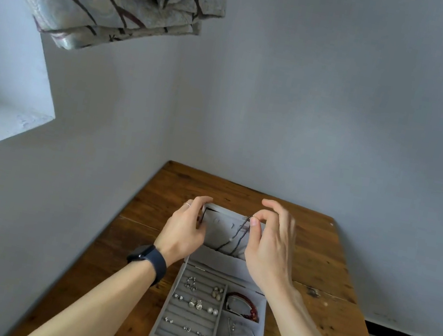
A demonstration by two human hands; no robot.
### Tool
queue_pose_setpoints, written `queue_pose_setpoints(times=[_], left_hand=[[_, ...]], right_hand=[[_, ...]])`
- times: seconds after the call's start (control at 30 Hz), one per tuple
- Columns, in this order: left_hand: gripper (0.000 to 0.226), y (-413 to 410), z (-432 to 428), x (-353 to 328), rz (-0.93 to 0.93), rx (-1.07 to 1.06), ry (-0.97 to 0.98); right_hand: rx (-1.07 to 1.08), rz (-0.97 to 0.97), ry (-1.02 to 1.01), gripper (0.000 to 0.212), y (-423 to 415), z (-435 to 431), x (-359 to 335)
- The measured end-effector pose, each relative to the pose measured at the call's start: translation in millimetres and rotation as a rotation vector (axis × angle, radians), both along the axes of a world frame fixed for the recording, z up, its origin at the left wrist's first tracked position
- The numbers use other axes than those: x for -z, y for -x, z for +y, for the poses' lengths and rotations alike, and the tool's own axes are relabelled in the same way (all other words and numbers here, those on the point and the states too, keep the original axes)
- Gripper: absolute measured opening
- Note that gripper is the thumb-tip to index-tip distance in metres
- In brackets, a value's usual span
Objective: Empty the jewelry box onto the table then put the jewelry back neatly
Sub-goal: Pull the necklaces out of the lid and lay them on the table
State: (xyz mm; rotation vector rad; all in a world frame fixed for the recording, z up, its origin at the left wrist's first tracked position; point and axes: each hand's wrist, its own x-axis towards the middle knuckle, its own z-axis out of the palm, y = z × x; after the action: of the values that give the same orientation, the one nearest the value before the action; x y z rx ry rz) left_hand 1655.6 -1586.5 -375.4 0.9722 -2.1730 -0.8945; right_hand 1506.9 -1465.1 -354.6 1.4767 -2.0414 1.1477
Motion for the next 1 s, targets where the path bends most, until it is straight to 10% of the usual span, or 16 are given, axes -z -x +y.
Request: queue_pose_setpoints(times=[0.2,0.43,1.0], left_hand=[[0.072,9.4,22.6,-41.0,0.037,0.130,0.037],[0.015,17.8,58.6,-98.3,0.067,0.286,0.148],[0.019,6.6,149.4,-133.4,0.378,0.378,-0.661]], right_hand=[[-0.125,-0.019,0.016,0.020,-1.4,21.8,-29.7],[-0.162,-0.079,0.097,0.006,-2.2,50.9,-66.4],[-0.202,-0.740,-0.255,0.026,-24.1,171.5,2.2]])
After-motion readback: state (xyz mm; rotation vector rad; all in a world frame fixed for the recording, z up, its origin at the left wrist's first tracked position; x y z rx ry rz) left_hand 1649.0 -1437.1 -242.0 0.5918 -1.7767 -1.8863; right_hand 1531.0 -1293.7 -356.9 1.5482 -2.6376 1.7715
